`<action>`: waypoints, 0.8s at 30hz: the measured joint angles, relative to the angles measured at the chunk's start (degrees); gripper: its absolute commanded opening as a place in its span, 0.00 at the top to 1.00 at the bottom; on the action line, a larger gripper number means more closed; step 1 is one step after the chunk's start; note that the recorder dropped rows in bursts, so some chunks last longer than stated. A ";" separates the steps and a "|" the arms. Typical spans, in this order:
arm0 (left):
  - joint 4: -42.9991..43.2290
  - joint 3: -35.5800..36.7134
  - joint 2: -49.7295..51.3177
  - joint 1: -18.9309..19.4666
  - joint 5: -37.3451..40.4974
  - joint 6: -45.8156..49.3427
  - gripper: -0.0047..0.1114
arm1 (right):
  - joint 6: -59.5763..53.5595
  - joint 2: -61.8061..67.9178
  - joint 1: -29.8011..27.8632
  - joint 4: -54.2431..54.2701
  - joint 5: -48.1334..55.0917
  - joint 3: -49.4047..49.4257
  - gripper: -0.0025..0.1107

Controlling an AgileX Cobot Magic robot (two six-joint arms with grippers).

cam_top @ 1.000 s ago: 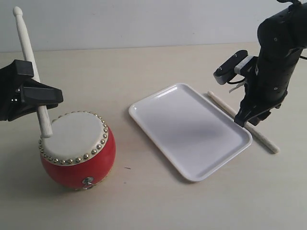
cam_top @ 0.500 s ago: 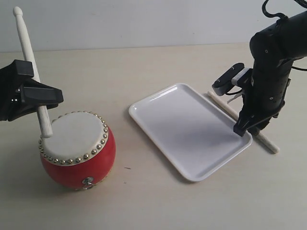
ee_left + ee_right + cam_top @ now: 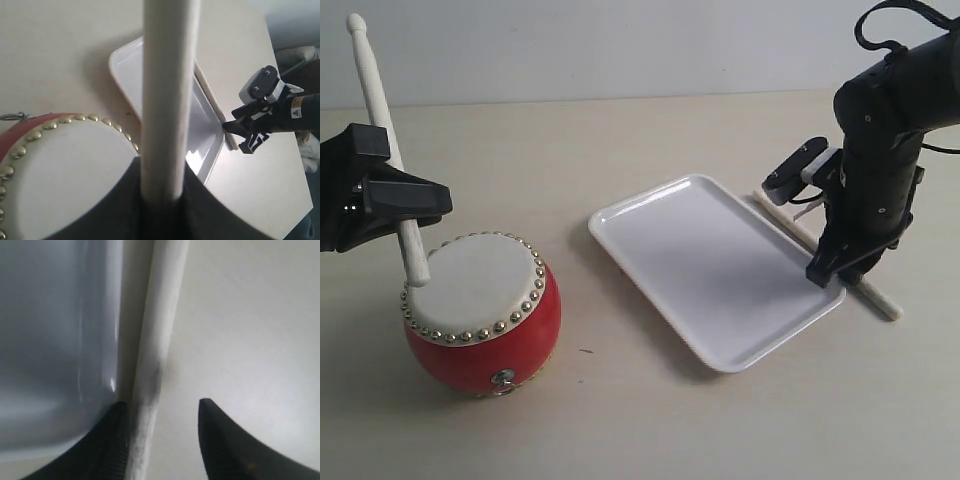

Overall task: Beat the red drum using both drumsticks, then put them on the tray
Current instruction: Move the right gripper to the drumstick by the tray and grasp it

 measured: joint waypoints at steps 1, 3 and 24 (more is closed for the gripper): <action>-0.14 0.00 0.00 0.00 0.00 0.00 0.96 | 0.14 0.45 -0.04 0.00 0.00 0.00 0.60; -0.14 0.00 0.00 0.00 0.00 0.00 0.96 | 0.51 1.27 -0.14 -0.12 0.00 0.00 0.60; -1.69 0.00 0.00 0.00 0.00 0.00 0.96 | 2.32 2.44 -0.14 2.16 0.45 -0.59 0.98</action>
